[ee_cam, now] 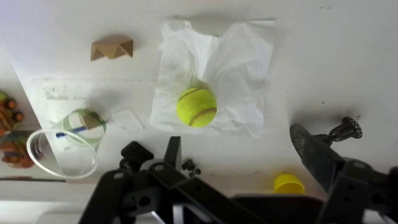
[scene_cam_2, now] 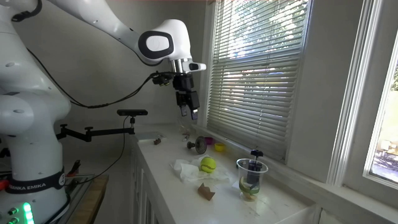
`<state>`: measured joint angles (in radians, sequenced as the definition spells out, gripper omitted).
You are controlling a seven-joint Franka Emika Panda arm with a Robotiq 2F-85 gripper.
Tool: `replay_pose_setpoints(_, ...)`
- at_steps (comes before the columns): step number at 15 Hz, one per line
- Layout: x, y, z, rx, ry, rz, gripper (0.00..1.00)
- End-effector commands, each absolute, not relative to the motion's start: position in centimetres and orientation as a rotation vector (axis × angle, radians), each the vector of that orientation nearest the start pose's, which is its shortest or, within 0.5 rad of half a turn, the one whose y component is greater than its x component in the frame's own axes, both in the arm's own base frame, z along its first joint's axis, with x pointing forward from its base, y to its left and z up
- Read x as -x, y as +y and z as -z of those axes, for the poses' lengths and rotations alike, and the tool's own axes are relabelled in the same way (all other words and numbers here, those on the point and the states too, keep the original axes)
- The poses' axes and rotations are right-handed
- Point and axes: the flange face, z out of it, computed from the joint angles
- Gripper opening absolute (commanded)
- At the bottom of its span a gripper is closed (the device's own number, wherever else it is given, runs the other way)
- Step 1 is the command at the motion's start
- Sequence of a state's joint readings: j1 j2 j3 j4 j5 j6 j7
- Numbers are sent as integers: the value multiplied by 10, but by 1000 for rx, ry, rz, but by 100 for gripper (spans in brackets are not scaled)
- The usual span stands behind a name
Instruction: Put the marker in the cup
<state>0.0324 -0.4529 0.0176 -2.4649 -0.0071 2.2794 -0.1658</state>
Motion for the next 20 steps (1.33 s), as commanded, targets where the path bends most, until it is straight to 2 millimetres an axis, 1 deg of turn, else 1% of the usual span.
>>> replay_pose_setpoints(1,-491,16,-491,3098,-648,482,100)
replay_pose_setpoints(2,-503,22,-493,3081,-731,499,100)
replay_pose_setpoints(3,-511,24,-498,3065,-813,512,100)
replay_pose_setpoints(4,-519,32,-500,3044,-896,525,100)
replay_pose_setpoints(5,-521,39,-507,3018,-979,529,100)
replay_pose_setpoints(8,-517,72,-520,2927,-1229,550,100)
replay_pose_setpoints(9,-514,87,-523,2881,-1308,556,100)
replay_pose_setpoints(11,-510,111,-531,2788,-1460,553,100)
replay_pose_setpoints(14,-504,141,-537,2653,-1665,514,100)
replay_pose_setpoints(15,-507,141,-542,2625,-1689,512,100)
replay_pose_setpoints(16,-503,138,-530,2709,-1619,519,100)
replay_pose_setpoints(17,-503,142,-533,2684,-1651,517,100)
replay_pose_setpoints(20,-503,142,-537,2668,-1677,515,100)
